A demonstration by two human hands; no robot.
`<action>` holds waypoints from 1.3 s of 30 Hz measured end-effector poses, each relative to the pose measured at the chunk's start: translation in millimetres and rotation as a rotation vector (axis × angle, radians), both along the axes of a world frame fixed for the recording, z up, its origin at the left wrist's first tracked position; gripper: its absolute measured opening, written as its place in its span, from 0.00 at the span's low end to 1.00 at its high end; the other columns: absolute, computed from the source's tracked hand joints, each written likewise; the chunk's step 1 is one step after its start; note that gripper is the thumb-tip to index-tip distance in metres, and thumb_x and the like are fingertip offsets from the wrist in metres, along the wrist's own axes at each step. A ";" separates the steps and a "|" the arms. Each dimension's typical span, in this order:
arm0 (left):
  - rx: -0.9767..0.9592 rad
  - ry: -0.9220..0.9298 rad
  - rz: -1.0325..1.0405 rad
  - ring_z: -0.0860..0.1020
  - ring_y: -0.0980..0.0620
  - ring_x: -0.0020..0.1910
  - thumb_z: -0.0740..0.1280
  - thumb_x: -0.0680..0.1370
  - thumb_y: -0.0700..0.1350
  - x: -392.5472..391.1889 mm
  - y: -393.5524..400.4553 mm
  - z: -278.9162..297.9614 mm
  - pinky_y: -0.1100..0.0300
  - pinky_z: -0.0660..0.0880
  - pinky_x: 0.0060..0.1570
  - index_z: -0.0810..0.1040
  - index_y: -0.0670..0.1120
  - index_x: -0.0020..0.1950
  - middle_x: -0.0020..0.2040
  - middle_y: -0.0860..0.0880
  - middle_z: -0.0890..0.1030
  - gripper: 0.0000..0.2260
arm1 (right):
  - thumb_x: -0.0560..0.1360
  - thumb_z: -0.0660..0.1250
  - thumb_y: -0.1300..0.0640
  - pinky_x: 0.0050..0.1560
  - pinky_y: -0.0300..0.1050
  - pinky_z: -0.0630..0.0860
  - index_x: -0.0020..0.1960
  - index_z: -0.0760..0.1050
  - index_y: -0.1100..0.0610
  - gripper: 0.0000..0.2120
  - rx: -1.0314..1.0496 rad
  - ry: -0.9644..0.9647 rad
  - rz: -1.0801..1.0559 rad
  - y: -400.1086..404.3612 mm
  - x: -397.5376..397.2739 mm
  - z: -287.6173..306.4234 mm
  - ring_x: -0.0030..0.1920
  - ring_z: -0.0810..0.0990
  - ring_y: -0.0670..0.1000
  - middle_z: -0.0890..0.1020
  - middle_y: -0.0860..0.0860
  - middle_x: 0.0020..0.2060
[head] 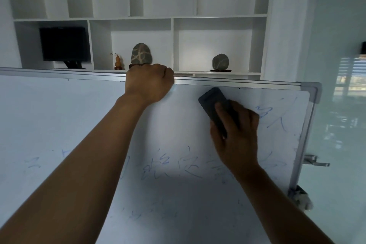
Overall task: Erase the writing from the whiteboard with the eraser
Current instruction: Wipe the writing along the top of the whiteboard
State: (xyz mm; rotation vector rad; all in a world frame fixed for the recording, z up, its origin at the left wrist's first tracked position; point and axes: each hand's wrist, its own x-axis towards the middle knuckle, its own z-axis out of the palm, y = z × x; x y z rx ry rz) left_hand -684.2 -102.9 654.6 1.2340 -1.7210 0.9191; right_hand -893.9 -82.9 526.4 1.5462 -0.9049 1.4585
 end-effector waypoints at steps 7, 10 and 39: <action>0.038 0.044 0.014 0.69 0.43 0.35 0.46 0.75 0.51 -0.6 1.2 0.7 0.58 0.62 0.37 0.78 0.40 0.41 0.33 0.46 0.73 0.24 | 0.77 0.66 0.55 0.54 0.51 0.74 0.62 0.78 0.58 0.16 0.018 0.135 -0.005 1.2 -6.2 -7.0 0.52 0.74 0.63 0.79 0.63 0.58; 0.073 0.060 0.040 0.68 0.44 0.36 0.48 0.79 0.50 -2.6 2.6 1.5 0.58 0.61 0.38 0.80 0.40 0.44 0.35 0.44 0.75 0.23 | 0.77 0.66 0.55 0.53 0.51 0.72 0.62 0.78 0.59 0.16 0.009 0.033 -0.019 2.5 -5.4 -8.0 0.51 0.74 0.64 0.78 0.64 0.58; 0.096 0.138 0.062 0.60 0.50 0.26 0.49 0.76 0.53 -5.7 3.8 0.6 0.63 0.52 0.29 0.80 0.41 0.38 0.26 0.49 0.66 0.25 | 0.74 0.68 0.56 0.50 0.53 0.75 0.62 0.75 0.55 0.17 -0.006 0.184 -0.009 0.3 -6.1 -27.7 0.51 0.75 0.63 0.78 0.62 0.58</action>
